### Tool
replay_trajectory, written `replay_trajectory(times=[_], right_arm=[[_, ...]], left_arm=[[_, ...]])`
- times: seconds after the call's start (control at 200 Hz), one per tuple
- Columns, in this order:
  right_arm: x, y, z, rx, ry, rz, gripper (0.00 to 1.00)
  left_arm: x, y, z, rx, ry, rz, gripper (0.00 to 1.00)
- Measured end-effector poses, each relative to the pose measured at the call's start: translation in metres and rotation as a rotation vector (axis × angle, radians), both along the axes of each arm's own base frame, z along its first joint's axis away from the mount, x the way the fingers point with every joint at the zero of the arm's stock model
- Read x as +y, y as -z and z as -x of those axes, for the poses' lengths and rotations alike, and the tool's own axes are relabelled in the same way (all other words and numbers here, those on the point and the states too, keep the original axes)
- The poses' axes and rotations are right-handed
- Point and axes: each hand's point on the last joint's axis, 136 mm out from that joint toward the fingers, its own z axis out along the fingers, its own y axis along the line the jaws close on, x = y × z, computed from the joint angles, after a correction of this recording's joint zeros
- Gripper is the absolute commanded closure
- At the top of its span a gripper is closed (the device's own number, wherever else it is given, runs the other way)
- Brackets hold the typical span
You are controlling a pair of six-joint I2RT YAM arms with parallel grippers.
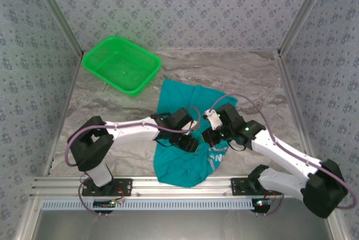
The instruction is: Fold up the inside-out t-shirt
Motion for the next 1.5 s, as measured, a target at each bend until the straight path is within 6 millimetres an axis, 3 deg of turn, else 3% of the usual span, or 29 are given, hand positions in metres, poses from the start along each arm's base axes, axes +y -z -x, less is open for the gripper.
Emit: replay_trajectory(times=[0.195, 0.35, 0.565, 0.675, 0.86, 1.034, 1.209, 1.504], right_arm=[[0.013, -0.069, 0.014, -0.339, -0.184, -0.168, 1.00], [0.018, -0.079, 0.018, -0.470, -0.270, -0.207, 1.00], [0.025, -0.080, 0.015, -0.524, -0.325, -0.210, 1.00], [0.026, -0.081, 0.016, -0.532, -0.336, -0.209, 1.00], [0.026, -0.080, 0.017, -0.530, -0.344, -0.211, 1.00], [0.024, -0.078, 0.020, -0.520, -0.346, -0.202, 1.00], [0.022, -0.073, 0.021, -0.517, -0.339, -0.189, 1.00], [0.020, -0.070, 0.019, -0.510, -0.322, -0.176, 1.00]], left_arm=[[0.024, -0.067, -0.036, -0.103, -0.091, 0.164, 0.54], [0.026, -0.099, -0.044, -0.239, -0.001, 0.225, 0.54], [0.012, -0.105, -0.020, -0.354, 0.255, 0.288, 0.55], [0.009, -0.097, -0.009, -0.413, 0.349, 0.297, 0.57], [0.014, -0.090, -0.022, -0.499, 0.351, 0.239, 0.69], [0.016, -0.098, -0.035, -0.590, 0.333, 0.259, 0.68], [0.013, -0.114, -0.031, -0.654, 0.387, 0.329, 0.63], [0.001, -0.098, -0.017, -0.611, 0.493, 0.355, 0.63]])
